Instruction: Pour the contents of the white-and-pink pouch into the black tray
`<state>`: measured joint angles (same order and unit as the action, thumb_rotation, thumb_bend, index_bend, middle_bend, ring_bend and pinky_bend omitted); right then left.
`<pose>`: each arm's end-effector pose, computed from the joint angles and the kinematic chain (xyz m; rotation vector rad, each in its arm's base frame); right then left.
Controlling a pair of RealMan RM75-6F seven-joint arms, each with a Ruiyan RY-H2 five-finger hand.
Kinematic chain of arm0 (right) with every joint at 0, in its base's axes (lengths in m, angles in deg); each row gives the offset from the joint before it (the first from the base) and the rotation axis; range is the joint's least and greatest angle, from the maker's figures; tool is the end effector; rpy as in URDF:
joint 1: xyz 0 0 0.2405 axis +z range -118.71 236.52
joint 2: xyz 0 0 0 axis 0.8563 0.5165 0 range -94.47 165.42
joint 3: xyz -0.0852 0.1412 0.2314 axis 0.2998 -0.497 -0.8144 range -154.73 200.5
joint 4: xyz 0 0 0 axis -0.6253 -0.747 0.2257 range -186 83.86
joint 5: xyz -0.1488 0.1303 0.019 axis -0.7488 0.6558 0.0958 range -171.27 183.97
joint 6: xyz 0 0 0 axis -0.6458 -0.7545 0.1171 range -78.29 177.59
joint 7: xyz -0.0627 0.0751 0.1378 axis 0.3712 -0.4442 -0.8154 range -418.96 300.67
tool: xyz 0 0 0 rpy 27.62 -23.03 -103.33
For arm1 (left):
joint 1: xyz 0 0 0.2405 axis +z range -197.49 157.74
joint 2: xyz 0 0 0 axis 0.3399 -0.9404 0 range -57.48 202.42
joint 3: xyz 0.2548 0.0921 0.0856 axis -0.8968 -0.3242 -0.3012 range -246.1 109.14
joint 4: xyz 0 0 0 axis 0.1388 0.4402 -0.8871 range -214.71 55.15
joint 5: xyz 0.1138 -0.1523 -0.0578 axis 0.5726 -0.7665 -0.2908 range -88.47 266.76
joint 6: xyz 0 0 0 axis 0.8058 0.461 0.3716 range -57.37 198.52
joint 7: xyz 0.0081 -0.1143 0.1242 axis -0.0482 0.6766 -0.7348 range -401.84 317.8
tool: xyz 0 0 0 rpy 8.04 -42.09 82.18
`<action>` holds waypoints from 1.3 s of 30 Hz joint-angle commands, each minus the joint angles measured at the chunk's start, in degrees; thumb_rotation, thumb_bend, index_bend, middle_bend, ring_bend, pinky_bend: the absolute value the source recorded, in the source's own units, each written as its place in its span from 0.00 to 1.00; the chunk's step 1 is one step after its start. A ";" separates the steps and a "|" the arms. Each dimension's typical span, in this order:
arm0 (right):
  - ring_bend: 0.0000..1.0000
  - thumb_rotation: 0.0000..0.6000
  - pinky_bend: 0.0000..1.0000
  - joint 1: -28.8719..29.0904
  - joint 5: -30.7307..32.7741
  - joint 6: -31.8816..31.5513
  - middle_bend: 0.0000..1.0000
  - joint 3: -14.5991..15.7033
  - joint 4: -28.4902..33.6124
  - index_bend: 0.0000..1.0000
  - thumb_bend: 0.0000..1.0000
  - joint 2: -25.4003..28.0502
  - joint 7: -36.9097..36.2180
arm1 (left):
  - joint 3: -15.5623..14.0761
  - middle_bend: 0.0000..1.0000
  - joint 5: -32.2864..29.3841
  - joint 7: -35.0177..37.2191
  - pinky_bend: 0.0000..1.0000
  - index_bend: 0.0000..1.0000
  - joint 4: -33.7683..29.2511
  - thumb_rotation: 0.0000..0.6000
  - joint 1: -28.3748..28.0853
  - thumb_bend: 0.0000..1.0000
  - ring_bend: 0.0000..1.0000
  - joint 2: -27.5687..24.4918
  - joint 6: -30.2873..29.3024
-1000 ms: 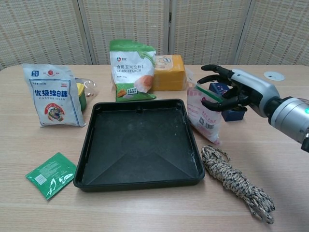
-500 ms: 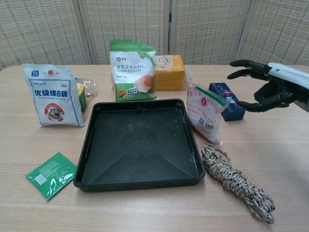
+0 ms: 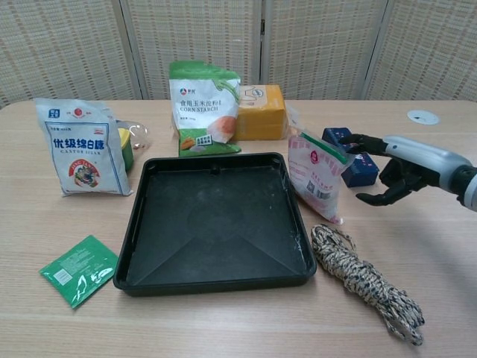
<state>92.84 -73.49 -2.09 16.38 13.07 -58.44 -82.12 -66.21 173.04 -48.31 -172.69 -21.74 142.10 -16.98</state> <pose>-0.2591 -0.3667 -0.0351 1.6805 -1.4221 1.0657 -0.3370 0.1870 0.1548 -1.3132 -0.9276 -0.8602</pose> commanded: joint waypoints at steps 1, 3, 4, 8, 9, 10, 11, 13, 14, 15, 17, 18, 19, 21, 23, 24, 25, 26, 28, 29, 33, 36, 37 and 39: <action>0.90 1.00 0.96 1.27 -0.71 0.45 0.19 0.01 -3.84 0.05 0.36 -3.36 -0.95 | 0.03 0.13 -0.14 -0.04 0.00 0.05 -0.07 1.00 0.05 0.40 0.10 -0.06 0.01; 0.90 1.00 0.96 1.69 -1.15 0.69 0.19 0.16 -5.32 0.06 0.36 -4.33 -1.92 | 0.04 0.13 -0.18 -0.10 0.00 0.05 -0.10 1.00 0.05 0.40 0.10 -0.11 0.03; 0.90 1.00 0.96 1.90 -1.36 0.75 0.19 0.19 -5.98 0.06 0.36 -4.70 -2.27 | 0.04 0.13 -0.16 -0.12 0.00 0.05 -0.11 1.00 0.05 0.40 0.10 -0.10 0.04; 0.90 1.00 0.96 3.28 -2.72 1.29 0.18 0.44 -8.70 0.07 0.36 -6.06 -4.09 | -0.04 0.13 -0.08 -0.27 0.00 0.05 -0.18 1.00 0.01 0.40 0.10 0.00 0.17; 0.90 1.00 0.96 3.62 -3.11 1.50 0.19 0.62 -9.24 0.07 0.36 -6.26 -4.44 | -0.04 0.13 -0.06 -0.31 0.00 0.05 -0.20 1.00 0.02 0.40 0.10 0.02 0.15; 0.90 1.00 0.96 3.94 -3.42 1.73 0.19 0.77 -9.79 0.08 0.36 -6.46 -4.74 | -0.04 0.13 -0.07 -0.34 0.00 0.05 -0.23 1.00 0.04 0.40 0.10 0.02 0.12; 0.90 1.00 0.96 4.25 -3.71 1.92 0.19 0.91 -10.33 0.08 0.36 -6.67 -4.99 | -0.04 0.13 -0.09 -0.38 0.00 0.05 -0.26 1.00 0.06 0.40 0.10 0.00 0.10; 0.90 1.00 0.96 4.95 -4.36 2.45 0.18 1.27 -11.60 0.08 0.36 -7.11 -5.69 | -0.02 0.13 -0.19 -0.45 0.00 0.05 -0.34 1.00 0.13 0.40 0.10 -0.08 0.05; 0.90 1.00 0.96 5.36 -4.71 2.72 0.19 1.45 -12.35 0.08 0.36 -7.39 -6.08 | -0.02 0.13 -0.21 -0.49 0.00 0.05 -0.39 1.00 0.16 0.40 0.10 -0.14 0.02; 0.90 1.00 0.96 5.63 -4.95 2.91 0.19 1.60 -12.90 0.08 0.36 -7.60 -6.41 | -0.01 0.13 -0.21 -0.52 0.00 0.05 -0.41 1.00 0.18 0.40 0.10 -0.19 -0.02; 0.90 1.00 0.96 6.23 -5.61 3.21 0.19 2.03 -14.16 0.08 0.36 -8.15 -7.11 | 0.00 0.13 -0.23 -0.52 0.00 0.05 -0.47 1.00 0.25 0.40 0.10 -0.25 -0.11; 0.90 1.00 0.96 6.47 -5.91 3.27 0.19 2.23 -14.72 0.08 0.36 -8.41 -7.39 | 0.00 0.13 -0.24 -0.52 0.00 0.05 -0.49 1.00 0.27 0.40 0.10 -0.27 -0.11; 0.90 1.00 0.96 6.69 -6.19 3.43 0.19 2.46 -15.21 0.09 0.36 -8.63 -7.73 | -0.01 0.13 -0.27 -0.52 0.00 0.05 -0.49 1.00 0.30 0.40 0.10 -0.28 -0.12; 0.90 1.00 0.96 7.10 -6.60 3.60 0.19 2.80 -16.33 0.09 0.36 -9.17 -8.44 | -0.03 0.13 -0.30 -0.50 0.00 0.05 -0.49 1.00 0.36 0.40 0.10 -0.31 -0.14; 0.90 1.00 0.96 7.40 -6.96 3.47 0.19 3.03 -17.33 0.10 0.36 -9.59 -9.03 | -0.03 0.13 -0.36 -0.50 0.00 0.05 -0.45 1.00 0.42 0.40 0.10 -0.36 -0.17; 0.90 1.00 0.96 7.44 -7.04 3.18 0.19 3.02 -17.65 0.10 0.36 -9.73 -9.32 | -0.03 0.13 -0.38 -0.47 0.00 0.05 -0.45 1.00 0.46 0.40 0.10 -0.37 -0.21; 0.90 1.00 0.96 7.44 -7.12 2.88 0.19 3.04 -17.91 0.10 0.36 -9.81 -9.58 | -0.01 0.13 -0.42 -0.42 0.00 0.05 -0.45 1.00 0.50 0.40 0.10 -0.39 -0.26; 0.90 1.00 0.96 7.42 -7.26 2.54 0.19 3.13 -18.20 0.10 0.36 -9.81 -9.85 | 0.01 0.13 -0.48 -0.37 0.00 0.05 -0.40 1.00 0.55 0.40 0.10 -0.42 -0.29; 0.90 1.00 0.96 7.40 -7.42 2.19 0.18 3.29 -18.54 0.10 0.36 -9.72 -10.00 | 0.02 0.13 -0.57 -0.32 0.00 0.05 -0.34 1.00 0.59 0.40 0.10 -0.45 -0.28; 0.90 1.00 0.96 7.40 -7.50 1.94 0.18 3.36 -18.72 0.10 0.36 -9.66 -9.98 | 0.03 0.13 -0.58 -0.30 0.00 0.05 -0.30 1.00 0.59 0.40 0.10 -0.44 -0.26; 0.90 1.00 0.96 7.45 -7.50 1.53 0.17 3.45 -19.06 0.10 0.36 -9.68 -9.81 | -0.02 0.13 -0.48 -0.31 0.00 0.05 -0.25 1.00 0.54 0.40 0.10 -0.30 -0.15; 0.90 1.00 0.96 7.46 -7.38 1.60 0.17 3.57 -19.25 0.10 0.36 -9.85 -9.85 | -0.02 0.13 -0.48 -0.31 0.00 0.05 -0.23 1.00 0.58 0.40 0.10 -0.25 -0.17; 0.90 1.00 0.96 7.46 -7.34 1.67 0.17 3.63 -19.32 0.10 0.36 -9.92 -9.88 | -0.02 0.13 -0.50 -0.32 0.00 0.05 -0.22 1.00 0.59 0.40 0.10 -0.26 -0.17; 0.90 1.00 0.96 7.48 -7.24 1.89 0.17 3.76 -19.64 0.10 0.36 -10.18 -9.86 | -0.01 0.13 -0.52 -0.32 0.00 0.05 -0.21 1.00 0.61 0.40 0.10 -0.27 -0.18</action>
<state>100.32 -80.76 -0.25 20.11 -6.53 -68.59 -91.98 -66.22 172.52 -48.63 -172.90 -21.13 141.83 -17.16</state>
